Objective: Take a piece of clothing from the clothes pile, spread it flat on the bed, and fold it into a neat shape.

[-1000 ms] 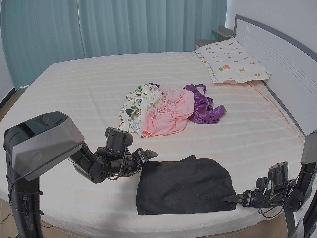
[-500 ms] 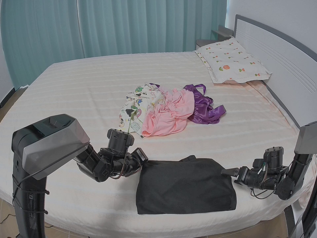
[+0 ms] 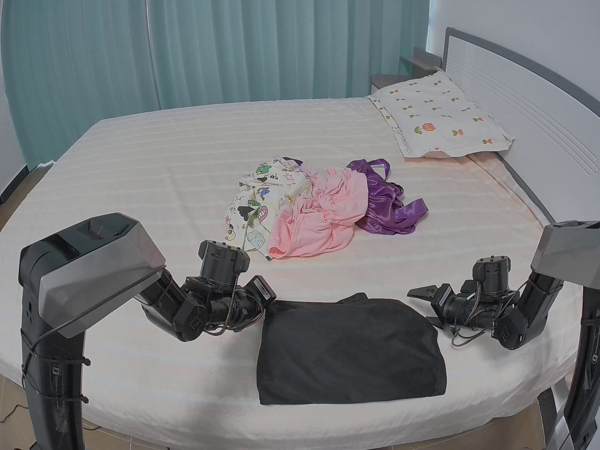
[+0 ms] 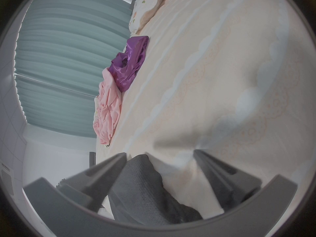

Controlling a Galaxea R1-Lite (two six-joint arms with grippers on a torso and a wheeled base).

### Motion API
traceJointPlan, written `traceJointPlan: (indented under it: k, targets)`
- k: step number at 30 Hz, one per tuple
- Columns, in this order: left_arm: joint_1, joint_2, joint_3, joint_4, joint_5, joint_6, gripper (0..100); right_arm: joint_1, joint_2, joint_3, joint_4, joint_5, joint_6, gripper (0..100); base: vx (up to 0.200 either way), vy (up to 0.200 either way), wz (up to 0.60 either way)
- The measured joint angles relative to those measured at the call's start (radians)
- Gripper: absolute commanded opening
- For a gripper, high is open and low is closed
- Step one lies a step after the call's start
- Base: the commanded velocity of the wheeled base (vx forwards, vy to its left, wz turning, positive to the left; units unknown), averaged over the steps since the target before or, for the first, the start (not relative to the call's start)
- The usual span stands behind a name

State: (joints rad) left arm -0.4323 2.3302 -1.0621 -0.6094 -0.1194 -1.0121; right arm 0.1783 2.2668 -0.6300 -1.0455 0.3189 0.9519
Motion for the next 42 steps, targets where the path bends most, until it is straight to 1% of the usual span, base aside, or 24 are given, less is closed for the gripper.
traceJointPlan:
  k: [14, 25, 26, 31, 35, 38, 40, 41, 42]
  targets:
    - [0.003, -0.004, 0.002, 0.004, 0.0, 0.0, 0, -0.006, 0.011, -0.019, -0.009, 0.003, 0.01, 0, 0.0, 0.0, 0.0]
    - [0.015, -0.015, 0.018, 0.002, 0.011, -0.001, 0, -0.031, -0.038, 0.006, -0.01, 0.011, 0.01, 0, 0.0, 0.0, 0.0]
    - [0.017, -0.016, 0.019, 0.002, 0.012, -0.001, 0, -0.031, -0.039, 0.009, -0.009, 0.012, 0.01, 100, 0.0, 0.0, 0.0]
    - [0.019, -0.021, 0.021, 0.004, 0.013, -0.001, 0, -0.02, -0.042, 0.016, -0.01, 0.012, 0.001, 100, 0.0, 0.0, 0.0]
    - [0.02, -0.022, 0.022, 0.004, 0.014, -0.001, 0, -0.01, -0.044, 0.019, -0.013, 0.043, 0.005, 100, 0.0, 0.0, 0.0]
    - [0.019, -0.022, 0.022, 0.004, 0.014, -0.001, 0, -0.005, -0.047, 0.021, -0.014, 0.082, 0.008, 100, 0.0, 0.0, 0.0]
    - [0.019, -0.021, 0.023, 0.004, 0.014, -0.001, 0, 0.0, -0.05, 0.024, -0.014, 0.092, 0.01, 100, 0.0, 0.0, 0.0]
    - [0.019, -0.021, 0.023, 0.004, 0.014, -0.001, 0, 0.002, -0.051, 0.025, -0.013, 0.094, 0.01, 0, 0.0, 0.0, 0.0]
    - [0.019, -0.021, 0.025, 0.003, 0.014, -0.001, 0, 0.004, -0.053, 0.027, -0.013, 0.096, 0.011, 0, 0.0, 0.0, 0.0]
